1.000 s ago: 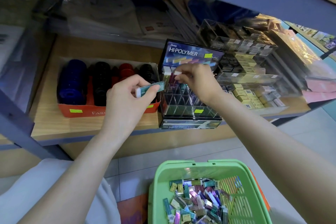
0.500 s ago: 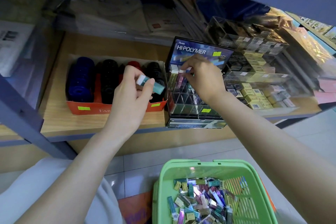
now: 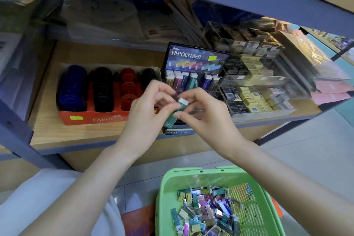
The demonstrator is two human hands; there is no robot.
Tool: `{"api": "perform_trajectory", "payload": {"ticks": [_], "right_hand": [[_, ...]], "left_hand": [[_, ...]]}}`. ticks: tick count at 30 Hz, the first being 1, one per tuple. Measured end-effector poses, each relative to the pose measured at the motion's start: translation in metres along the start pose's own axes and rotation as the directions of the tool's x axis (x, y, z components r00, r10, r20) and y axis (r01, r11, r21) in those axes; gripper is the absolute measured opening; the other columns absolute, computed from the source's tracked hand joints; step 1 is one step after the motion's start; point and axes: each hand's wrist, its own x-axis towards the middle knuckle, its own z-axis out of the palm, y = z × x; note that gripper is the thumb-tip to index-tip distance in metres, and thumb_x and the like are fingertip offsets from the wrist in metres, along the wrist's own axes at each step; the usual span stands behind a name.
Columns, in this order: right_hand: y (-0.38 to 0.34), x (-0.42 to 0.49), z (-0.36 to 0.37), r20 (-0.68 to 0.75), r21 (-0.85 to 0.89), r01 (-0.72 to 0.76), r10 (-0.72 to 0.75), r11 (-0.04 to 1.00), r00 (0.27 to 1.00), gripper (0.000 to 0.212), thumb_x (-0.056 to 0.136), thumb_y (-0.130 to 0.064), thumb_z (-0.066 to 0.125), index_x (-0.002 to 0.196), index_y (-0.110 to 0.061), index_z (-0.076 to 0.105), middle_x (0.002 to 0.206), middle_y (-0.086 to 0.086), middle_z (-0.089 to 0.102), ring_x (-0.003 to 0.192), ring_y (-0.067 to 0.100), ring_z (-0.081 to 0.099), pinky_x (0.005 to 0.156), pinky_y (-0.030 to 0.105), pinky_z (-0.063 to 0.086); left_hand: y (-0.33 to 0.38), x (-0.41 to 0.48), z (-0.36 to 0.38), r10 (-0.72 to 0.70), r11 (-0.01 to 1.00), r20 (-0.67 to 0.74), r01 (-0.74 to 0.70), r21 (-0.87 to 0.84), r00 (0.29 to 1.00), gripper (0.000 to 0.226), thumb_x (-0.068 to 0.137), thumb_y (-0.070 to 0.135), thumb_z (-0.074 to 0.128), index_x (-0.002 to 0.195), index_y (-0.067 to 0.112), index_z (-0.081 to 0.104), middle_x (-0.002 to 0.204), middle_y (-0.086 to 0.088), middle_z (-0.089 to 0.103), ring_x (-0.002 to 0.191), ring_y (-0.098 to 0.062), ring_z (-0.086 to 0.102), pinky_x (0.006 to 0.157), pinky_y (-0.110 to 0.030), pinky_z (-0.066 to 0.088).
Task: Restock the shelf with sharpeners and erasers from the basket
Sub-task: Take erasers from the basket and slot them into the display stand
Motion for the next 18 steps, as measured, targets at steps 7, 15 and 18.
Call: {"api": "perform_trajectory", "payload": {"ticks": [7, 15, 18], "right_hand": [[0.014, 0.004, -0.03, -0.16, -0.108, 0.002, -0.019, 0.994, 0.987, 0.024, 0.088, -0.017, 0.065, 0.083, -0.033, 0.048, 0.076, -0.009, 0.06, 0.07, 0.006, 0.059, 0.067, 0.025, 0.051], [0.058, 0.059, -0.046, -0.314, -0.154, -0.152, 0.098, 0.976, 0.944, 0.007, 0.092, -0.016, 0.059, 0.089, -0.017, 0.052, 0.078, -0.003, 0.063, 0.077, 0.02, 0.066, 0.075, 0.038, 0.054], [0.067, 0.076, -0.042, -0.295, -0.239, -0.154, 0.079, 0.959, 0.952, 0.003, 0.09, -0.011, 0.061, 0.09, -0.01, 0.058, 0.08, 0.003, 0.062, 0.075, 0.021, 0.062, 0.071, 0.028, 0.048]], "left_hand": [[-0.006, 0.001, 0.023, 0.182, 0.939, 0.097, -0.202, 0.277, 0.979, 0.023, 0.093, 0.03, 0.045, 0.1, 0.015, 0.06, 0.093, 0.009, 0.054, 0.091, -0.006, 0.049, 0.081, -0.02, 0.038], [-0.019, -0.003, 0.035, 0.173, 0.716, 0.23, -0.282, 0.638, 0.958, 0.036, 0.088, 0.03, 0.039, 0.101, 0.011, 0.066, 0.09, 0.0, 0.056, 0.085, -0.018, 0.049, 0.078, -0.026, 0.029], [-0.018, -0.004, 0.032, 0.159, 0.74, 0.213, -0.259, 0.621, 0.964, 0.039, 0.087, 0.03, 0.039, 0.105, 0.009, 0.067, 0.09, -0.001, 0.055, 0.085, -0.013, 0.041, 0.078, -0.026, 0.031]]}}
